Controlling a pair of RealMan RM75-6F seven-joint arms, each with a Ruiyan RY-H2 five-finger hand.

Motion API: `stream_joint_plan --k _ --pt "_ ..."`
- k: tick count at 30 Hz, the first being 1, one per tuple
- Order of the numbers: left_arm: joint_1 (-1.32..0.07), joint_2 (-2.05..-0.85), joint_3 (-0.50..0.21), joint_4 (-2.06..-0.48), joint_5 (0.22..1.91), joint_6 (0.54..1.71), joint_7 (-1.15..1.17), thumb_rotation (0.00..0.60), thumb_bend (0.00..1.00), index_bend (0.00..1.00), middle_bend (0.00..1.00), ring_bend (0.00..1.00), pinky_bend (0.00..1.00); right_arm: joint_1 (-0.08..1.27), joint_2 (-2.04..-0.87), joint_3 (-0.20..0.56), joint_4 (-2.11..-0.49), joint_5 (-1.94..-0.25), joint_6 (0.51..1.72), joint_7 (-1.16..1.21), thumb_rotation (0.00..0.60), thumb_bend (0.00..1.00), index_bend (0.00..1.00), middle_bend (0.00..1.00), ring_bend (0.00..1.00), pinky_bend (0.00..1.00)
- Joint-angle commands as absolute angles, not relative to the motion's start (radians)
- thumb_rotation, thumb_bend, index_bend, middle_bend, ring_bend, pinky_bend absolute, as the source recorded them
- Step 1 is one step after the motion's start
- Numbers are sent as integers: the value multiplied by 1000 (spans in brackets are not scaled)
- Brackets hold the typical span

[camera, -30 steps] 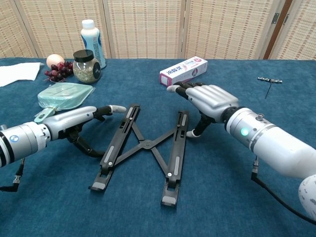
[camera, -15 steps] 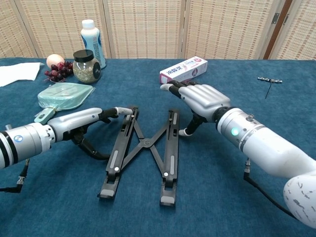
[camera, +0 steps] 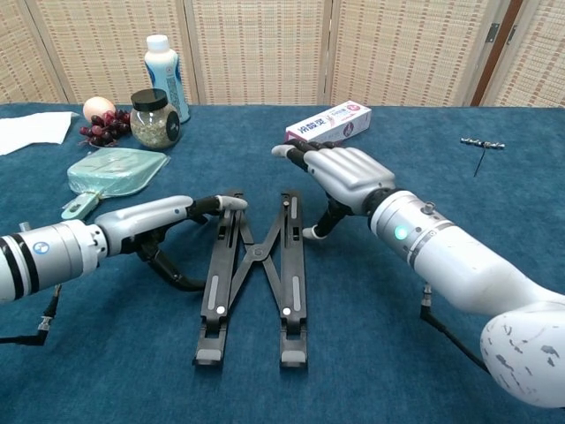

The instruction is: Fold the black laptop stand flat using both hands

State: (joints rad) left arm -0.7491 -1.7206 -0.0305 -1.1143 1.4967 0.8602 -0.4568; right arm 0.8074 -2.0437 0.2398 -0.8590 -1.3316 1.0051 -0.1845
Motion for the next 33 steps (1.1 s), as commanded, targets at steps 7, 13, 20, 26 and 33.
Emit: stream_joint_plan --k 7,13,20,26,33 --pt "-760 -1715 -25 -1134 1503 851 -454 600 199 0 0 35 114 820 -2066 243 -835 -1340 1009 -165 600 65 0 0 0 0" --pt "-766 -1713 -23 -1137 1500 843 -443 600 199 0 0 35 114 822 -2065 242 -831 -1345 1012 -152 600 66 0 0 0 0" --pt "-741 -1658 -26 -1172 1482 874 -410 600 199 0 0 18 114 805 -1971 202 -910 -1393 1023 -138 600 66 0 0 0 0" --pt "-699 -1584 -37 -1246 1444 920 -359 600 199 0 0 9 114 821 -1781 152 -1098 -1472 978 -87 600 69 0 0 0 0" --pt "-636 -1501 -56 -1327 1370 975 -263 600 199 0 0 7 112 925 -1531 111 -1323 -1582 831 -4 600 75 0 0 0 0"
